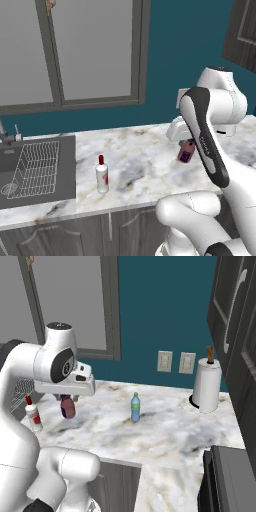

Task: Place the drinks on the dining counter in a tight cluster.

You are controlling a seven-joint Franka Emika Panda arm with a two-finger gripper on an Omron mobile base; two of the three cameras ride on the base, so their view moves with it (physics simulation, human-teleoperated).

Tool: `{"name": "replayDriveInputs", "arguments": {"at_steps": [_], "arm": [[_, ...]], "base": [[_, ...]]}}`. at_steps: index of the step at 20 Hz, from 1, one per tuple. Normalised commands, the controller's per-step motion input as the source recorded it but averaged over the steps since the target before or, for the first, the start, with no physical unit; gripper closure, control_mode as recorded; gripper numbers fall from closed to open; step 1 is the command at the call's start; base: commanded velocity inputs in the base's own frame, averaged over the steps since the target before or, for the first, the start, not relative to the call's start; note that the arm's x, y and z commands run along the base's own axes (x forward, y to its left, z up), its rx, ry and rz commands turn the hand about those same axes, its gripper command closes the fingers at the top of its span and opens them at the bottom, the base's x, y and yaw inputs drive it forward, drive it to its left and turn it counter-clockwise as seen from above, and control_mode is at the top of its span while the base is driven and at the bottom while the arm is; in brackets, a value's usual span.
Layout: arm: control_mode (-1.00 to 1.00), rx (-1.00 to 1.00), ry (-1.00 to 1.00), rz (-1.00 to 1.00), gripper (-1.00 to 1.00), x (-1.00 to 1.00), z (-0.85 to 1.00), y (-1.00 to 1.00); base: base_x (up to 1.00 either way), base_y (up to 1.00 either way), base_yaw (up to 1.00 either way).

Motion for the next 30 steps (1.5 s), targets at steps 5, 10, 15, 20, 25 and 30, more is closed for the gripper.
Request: {"name": "replayDriveInputs", "arguments": {"at_steps": [5,10,15,20,25,30], "arm": [[-1.00,0.00,0.00,0.00,1.00,0.00,0.00,0.00],[1.00,0.00,0.00,0.00,1.00,0.00,0.00,0.00],[1.00,0.00,0.00,0.00,1.00,0.00,0.00,0.00],[1.00,0.00,0.00,0.00,1.00,0.00,0.00,0.00],[1.00,0.00,0.00,0.00,1.00,0.00,0.00,0.00],[1.00,0.00,0.00,0.00,1.00,0.00,0.00,0.00]], "base": [[0.00,0.00,0.00],[-0.10,0.00,0.01],[-0.82,0.29,0.26],[-0.48,0.60,0.48],[-0.04,0.75,0.85],[0.00,0.33,1.00]]}}
